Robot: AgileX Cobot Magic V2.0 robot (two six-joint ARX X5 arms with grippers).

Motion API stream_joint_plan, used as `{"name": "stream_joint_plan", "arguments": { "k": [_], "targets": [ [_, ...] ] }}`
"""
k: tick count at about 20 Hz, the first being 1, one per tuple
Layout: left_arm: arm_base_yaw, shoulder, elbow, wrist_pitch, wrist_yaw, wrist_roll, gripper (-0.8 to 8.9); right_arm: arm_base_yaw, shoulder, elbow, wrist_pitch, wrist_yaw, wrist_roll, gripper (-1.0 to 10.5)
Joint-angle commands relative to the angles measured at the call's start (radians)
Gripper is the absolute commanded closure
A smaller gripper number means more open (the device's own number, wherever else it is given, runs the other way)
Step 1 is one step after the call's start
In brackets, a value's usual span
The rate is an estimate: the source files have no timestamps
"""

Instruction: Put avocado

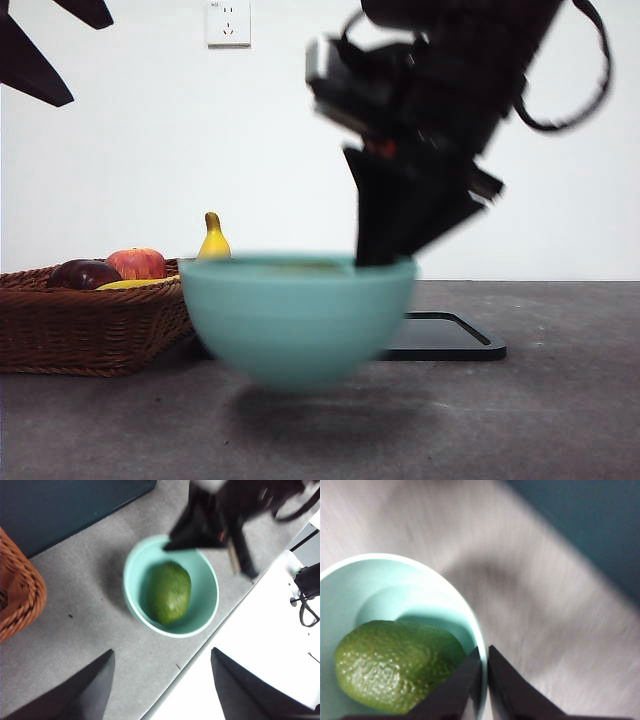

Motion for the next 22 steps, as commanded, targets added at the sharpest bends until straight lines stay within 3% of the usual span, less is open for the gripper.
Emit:
{"name": "stream_joint_plan", "arguments": {
  "k": [1,5,14,22],
  "targets": [
    [-0.005,0.005,0.007,0.005,0.006,0.016,5.03,-0.023,0.007,0.068,-0.004,-0.001,0.016,9.3],
    [-0.005,0.005,0.007,0.005,0.006,0.016,5.03,-0.115,0.059,0.188,-0.03,-0.002,-0.003,9.3],
    [-0.005,0.005,0.007,0.004,0.006,0.016,5.03,-0.262,0.357,0.542,-0.13,-0.002,-0.063,9.3],
    [-0.005,0.005,0.007,0.005,0.006,0.017,5.03,-0.311,0.492,0.59,-0.095,-0.006,-0.066,9.3]
  ]
}}
